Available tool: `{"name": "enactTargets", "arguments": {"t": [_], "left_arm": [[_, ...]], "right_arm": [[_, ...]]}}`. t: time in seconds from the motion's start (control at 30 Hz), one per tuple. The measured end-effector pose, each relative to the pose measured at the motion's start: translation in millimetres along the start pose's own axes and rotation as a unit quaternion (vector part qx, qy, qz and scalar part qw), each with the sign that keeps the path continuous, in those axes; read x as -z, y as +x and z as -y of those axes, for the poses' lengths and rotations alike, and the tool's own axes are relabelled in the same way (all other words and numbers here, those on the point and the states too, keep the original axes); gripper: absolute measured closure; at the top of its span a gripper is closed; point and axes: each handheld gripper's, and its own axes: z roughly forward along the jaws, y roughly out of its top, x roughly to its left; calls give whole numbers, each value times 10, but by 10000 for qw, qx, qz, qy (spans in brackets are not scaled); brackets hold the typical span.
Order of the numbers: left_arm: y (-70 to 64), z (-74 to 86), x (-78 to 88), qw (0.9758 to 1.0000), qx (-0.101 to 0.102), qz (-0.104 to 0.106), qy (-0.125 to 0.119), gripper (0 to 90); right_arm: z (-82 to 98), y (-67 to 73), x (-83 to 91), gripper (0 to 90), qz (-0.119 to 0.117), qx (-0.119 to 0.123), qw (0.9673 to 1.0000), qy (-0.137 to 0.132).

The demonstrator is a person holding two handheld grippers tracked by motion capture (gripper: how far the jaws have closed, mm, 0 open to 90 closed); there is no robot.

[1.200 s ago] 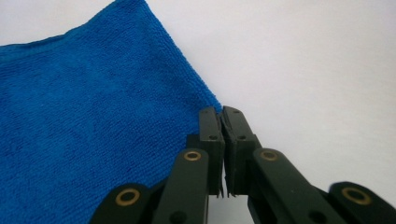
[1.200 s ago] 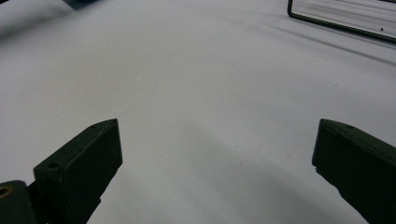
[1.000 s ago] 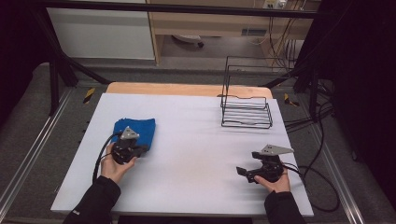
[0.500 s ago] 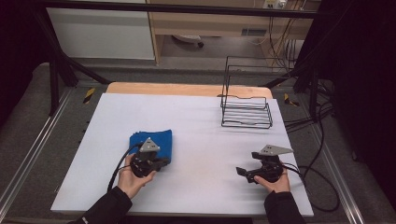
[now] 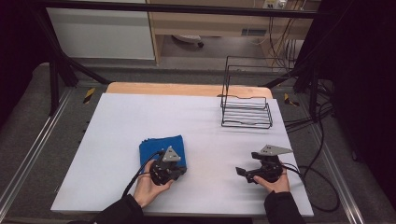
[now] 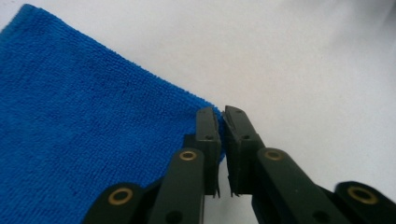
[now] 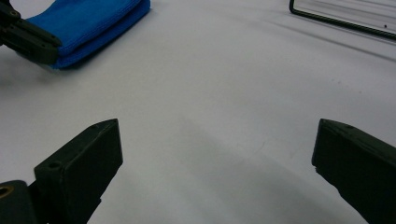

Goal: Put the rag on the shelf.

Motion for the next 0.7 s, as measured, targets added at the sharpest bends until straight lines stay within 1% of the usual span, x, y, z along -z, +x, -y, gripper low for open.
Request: {"name": "enactTargets", "arguments": {"t": [0.03, 0.07, 0.1, 0.13, 0.17, 0.2, 0.23, 0.27, 0.3, 0.33, 0.37, 0.4, 0.43, 0.5, 0.53, 0.6, 0.63, 0.7], "left_arm": [[5, -1, 16, 10000, 6, 19, -42, 797], [14, -3, 43, 10000, -17, 30, -79, 707], [35, -11, 111, 9999, -52, 2, -118, 664], [35, -11, 111, 9999, -52, 2, -118, 633], [54, -10, 151, 9999, -66, -24, -158, 600], [111, -3, 237, 9997, -91, -95, -213, 566], [111, -3, 237, 9997, -91, -95, -213, 526], [152, 2, 282, 9996, -92, -133, -226, 495], [245, 24, 375, 9993, -25, -236, -303, 470], [298, 39, 424, 9990, 40, -290, -333, 440], [298, 39, 424, 9990, 40, -290, -333, 402], [351, 60, 473, 9988, 105, -323, -361, 369], [452, 112, 568, 9981, 205, -427, -385, 339], [540, 183, 652, 9975, 269, -539, -375, 290], [579, 224, 690, 9971, 285, -593, -380, 271], [647, 308, 750, 9964, 358, -663, -400, 215], [647, 308, 750, 9964, 358, -663, -400, 186], [709, 380, 795, 9959, 415, -703, -389, 157]], "right_arm": [[-1, 0, 0, 25, 6, 2, 10000, -4], [-4, 4, 0, 26, 29, -13, 10000, -2], [-7, 11, -1, 27, 50, -17, 10000, -1], [-11, 19, -2, 29, 77, 0, 10000, 6], [-18, 33, -6, 31, 111, 13, 9999, 11], [-26, 50, -12, 33, 156, 32, 9999, 9], [-38, 77, -15, 39, 195, -13, 9998, 4], [-53, 99, -22, 47, 204, -6, 9998, -31], [-72, 124, -27, 51, 219, -21, 9997, -50], [-94, 154, -34, 56, 226, -43, 9997, -76], [-116, 184, -43, 68, 206, -48, 9997, -119], [-139, 224, -55, 78, 215, -97, 9996, -136], [-163, 261, -75, 85, 228, -99, 9995, -170], [-215, 354, -124, 113, 224, -59, 9996, -157], [-242, 403, -158, 123, 230, -48, 9996, -162], [-293, 511, -239, 144, 155, -45, 9998, -111], [-319, 569, -284, 151, 124, -21, 9999, -87], [-366, 684, -380, 184, -10, 18, 10000, -16]]}}
